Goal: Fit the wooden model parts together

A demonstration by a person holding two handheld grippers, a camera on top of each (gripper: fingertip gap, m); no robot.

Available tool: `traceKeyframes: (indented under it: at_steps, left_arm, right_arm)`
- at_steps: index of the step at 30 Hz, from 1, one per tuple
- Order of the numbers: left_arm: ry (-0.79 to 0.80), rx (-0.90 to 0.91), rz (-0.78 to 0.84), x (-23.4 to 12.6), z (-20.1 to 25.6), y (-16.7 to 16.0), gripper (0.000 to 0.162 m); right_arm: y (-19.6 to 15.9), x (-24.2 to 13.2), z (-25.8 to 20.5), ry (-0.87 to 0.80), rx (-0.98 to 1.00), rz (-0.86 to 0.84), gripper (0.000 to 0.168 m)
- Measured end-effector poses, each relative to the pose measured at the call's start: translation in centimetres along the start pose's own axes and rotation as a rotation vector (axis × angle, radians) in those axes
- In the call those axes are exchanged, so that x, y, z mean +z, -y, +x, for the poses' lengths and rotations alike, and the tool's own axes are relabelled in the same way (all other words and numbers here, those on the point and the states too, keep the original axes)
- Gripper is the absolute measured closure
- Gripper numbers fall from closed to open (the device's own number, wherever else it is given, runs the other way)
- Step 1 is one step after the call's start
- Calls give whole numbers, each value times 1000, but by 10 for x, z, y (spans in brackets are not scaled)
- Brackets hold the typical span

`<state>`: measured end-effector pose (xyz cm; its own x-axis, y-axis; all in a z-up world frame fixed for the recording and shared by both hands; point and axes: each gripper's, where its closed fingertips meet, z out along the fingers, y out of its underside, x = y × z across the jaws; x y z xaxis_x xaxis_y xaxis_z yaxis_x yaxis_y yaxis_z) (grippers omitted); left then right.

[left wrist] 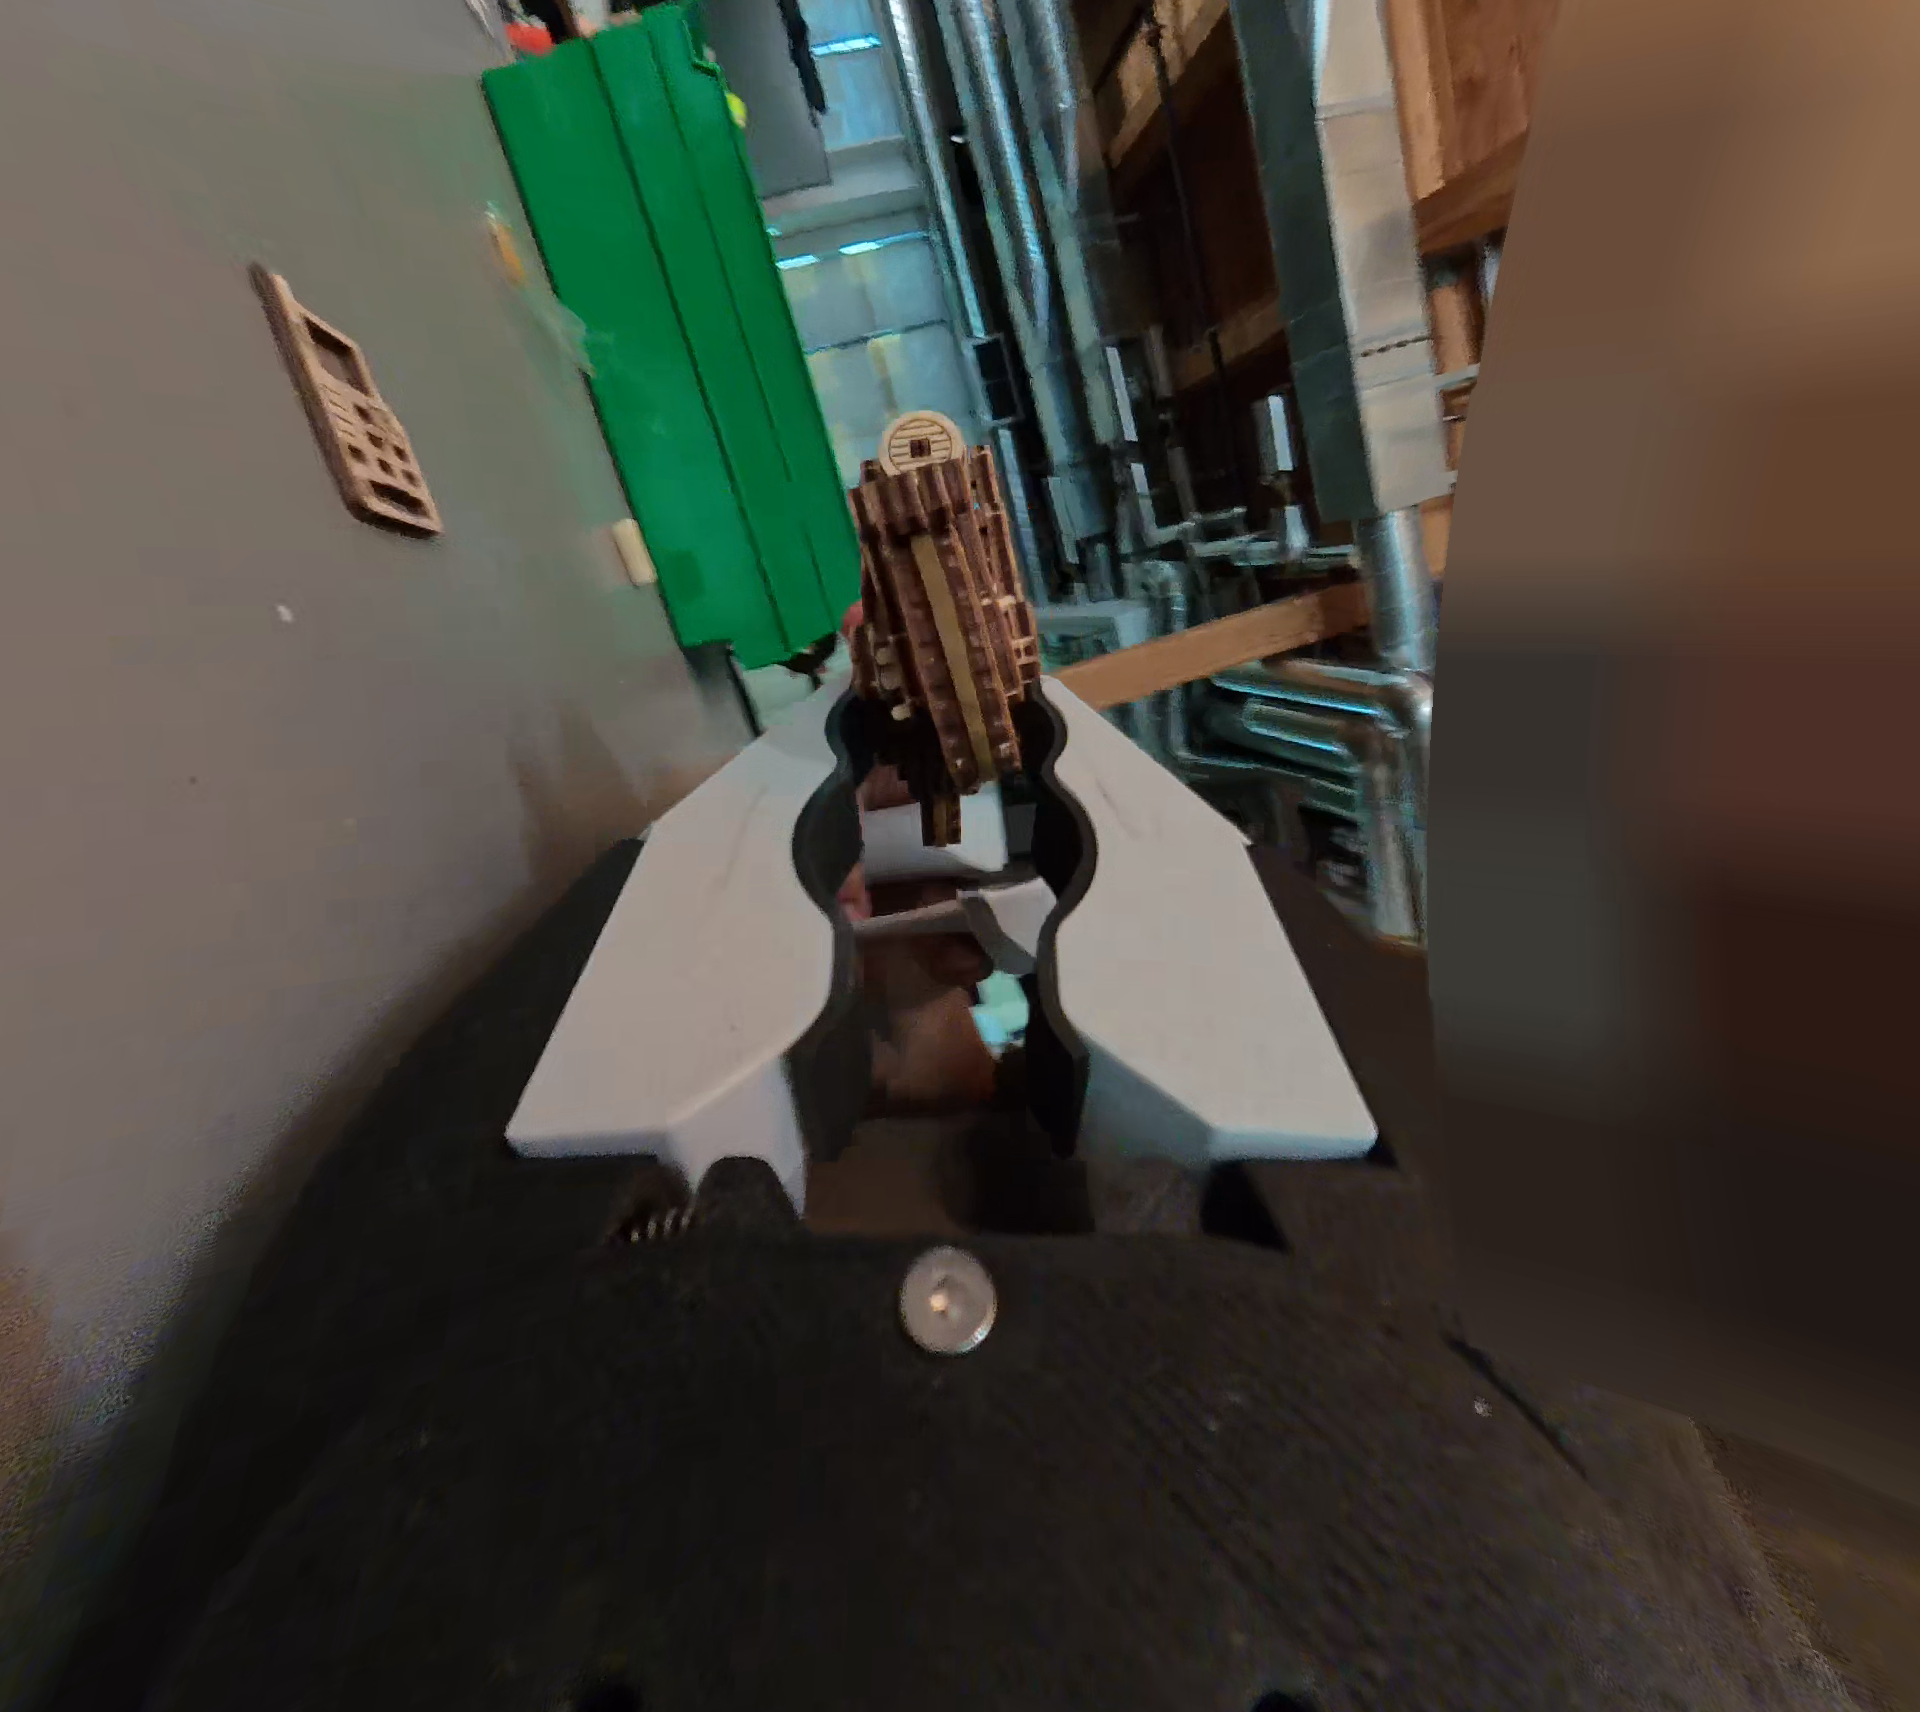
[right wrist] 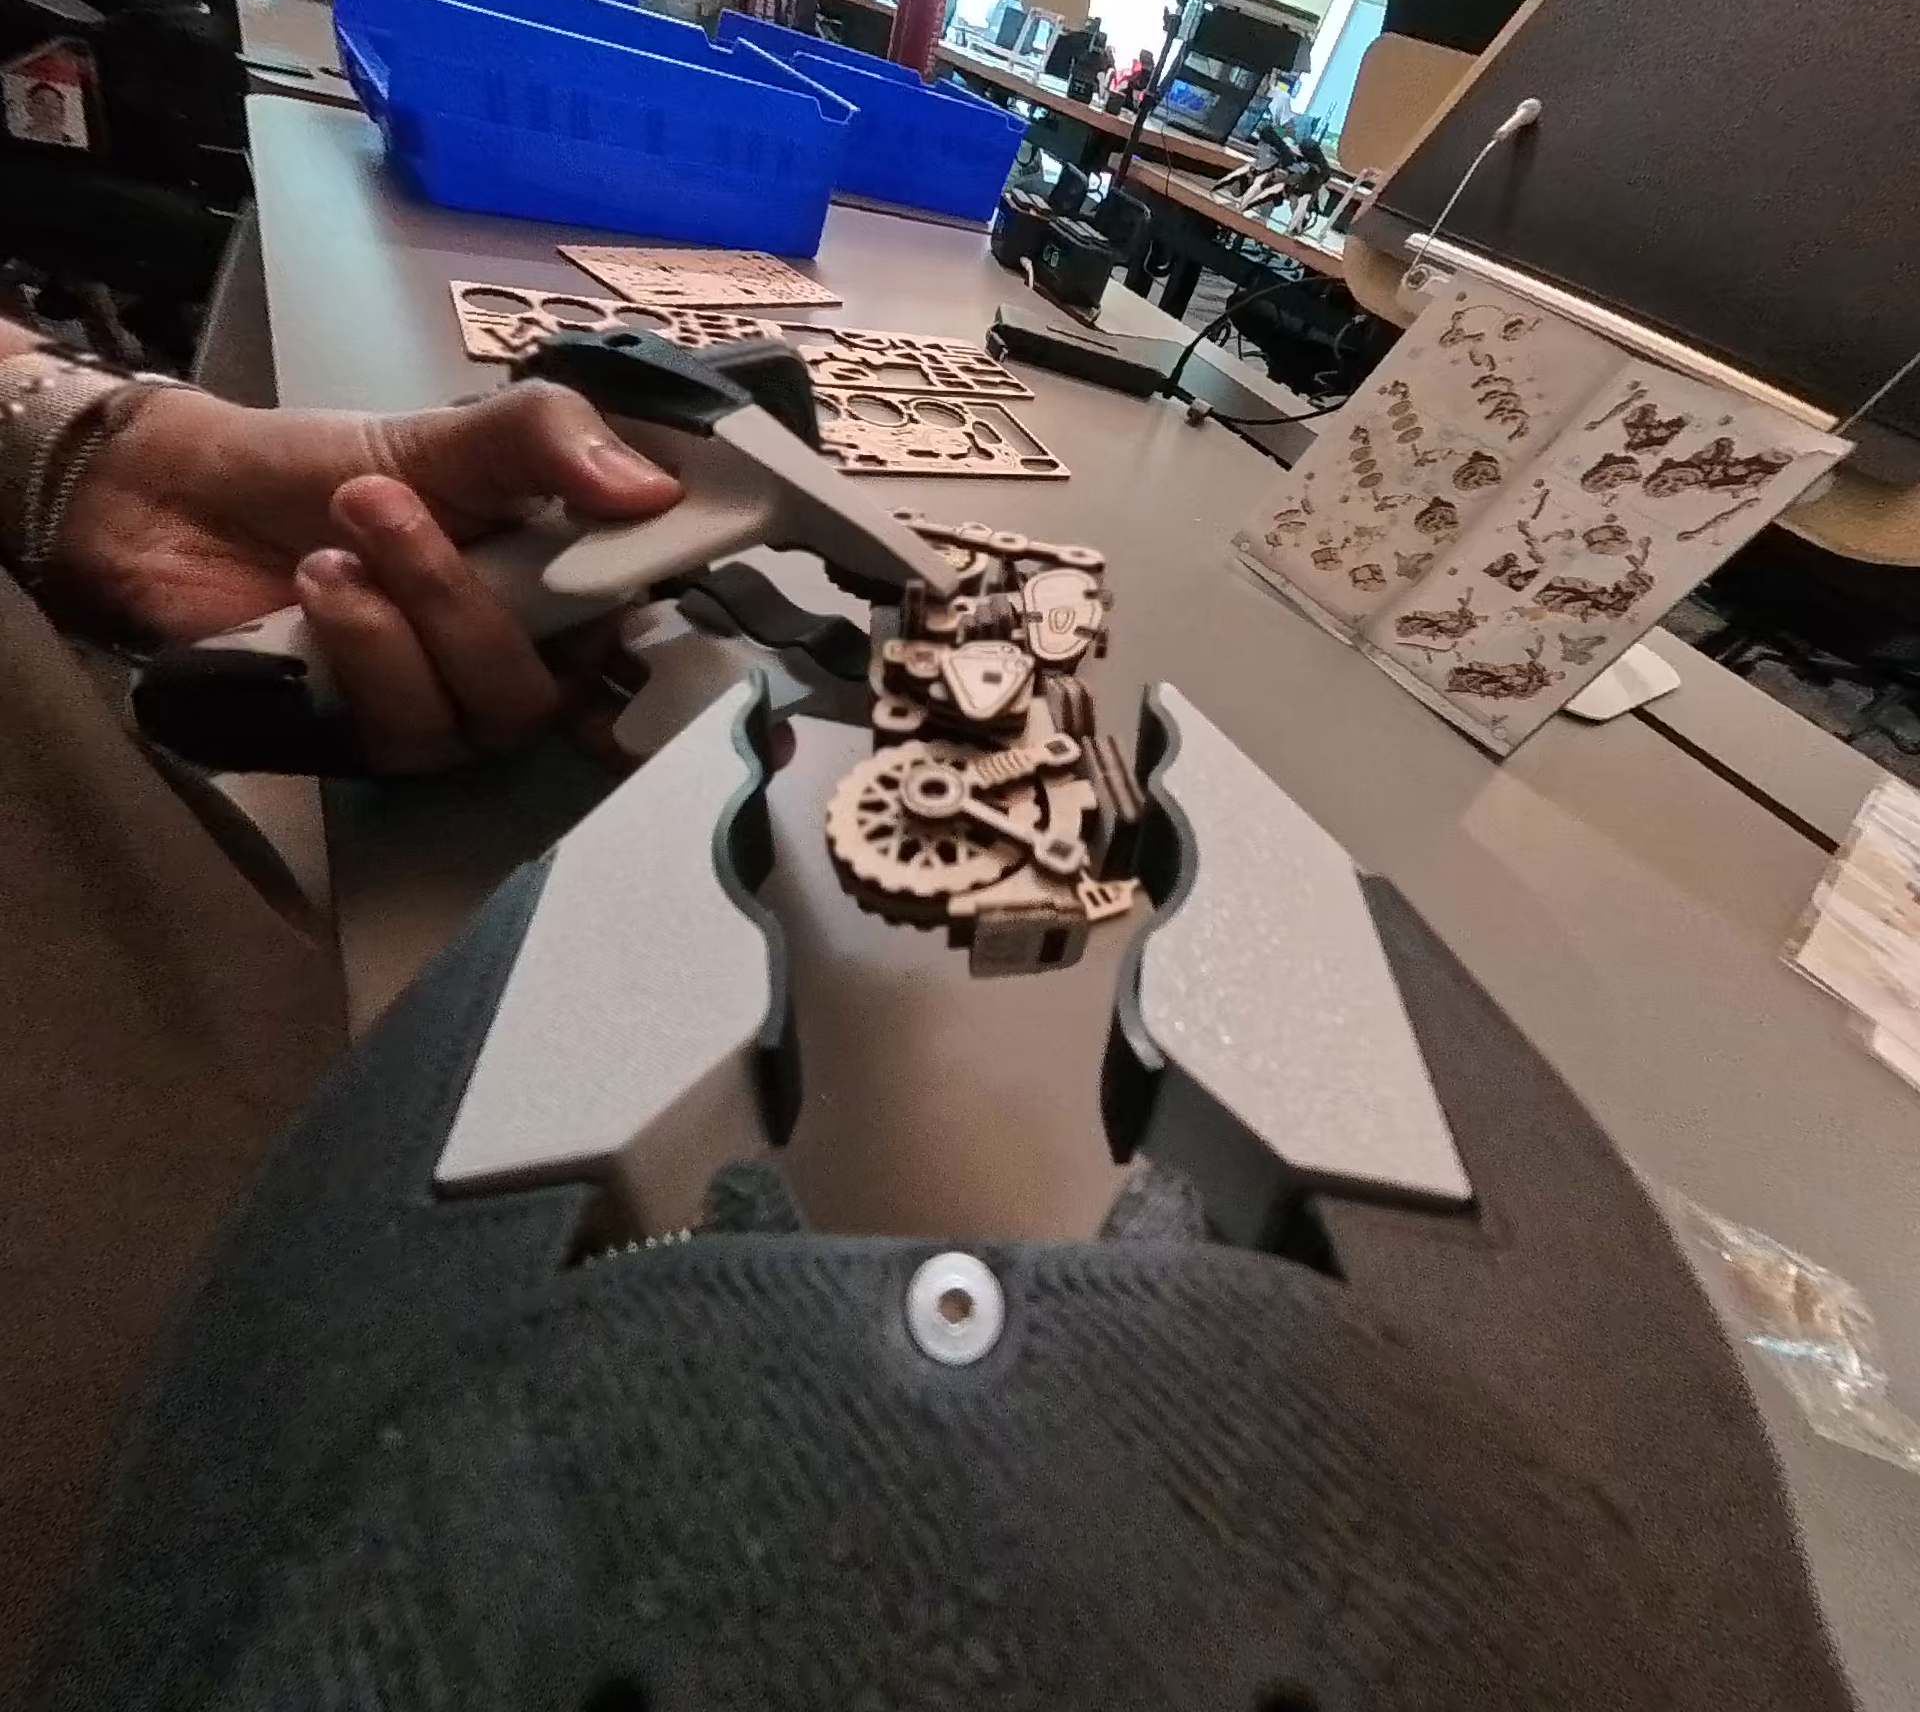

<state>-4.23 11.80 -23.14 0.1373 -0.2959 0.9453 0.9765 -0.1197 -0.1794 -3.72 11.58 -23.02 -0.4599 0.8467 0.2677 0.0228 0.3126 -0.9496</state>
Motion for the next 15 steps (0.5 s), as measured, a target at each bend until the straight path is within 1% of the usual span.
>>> traceKeyframes:
  at_steps: [4,7,11,15]
  left_arm:
    - [201,225,20,0,-14,0,137]
    - [314,375,-15,2,-21,-4,136]
    - [393,506,-115,8,-28,-21,136]
    - [410,513,-175,10,-32,-32,136]
  right_arm:
    - [-6,-1,7,-29,-13,-46,99]
    - [-20,4,8,-61,-88,-143,97]
    - [-43,12,6,-96,-182,-283,83]
    - [-45,14,-1,-64,-119,-304,86]
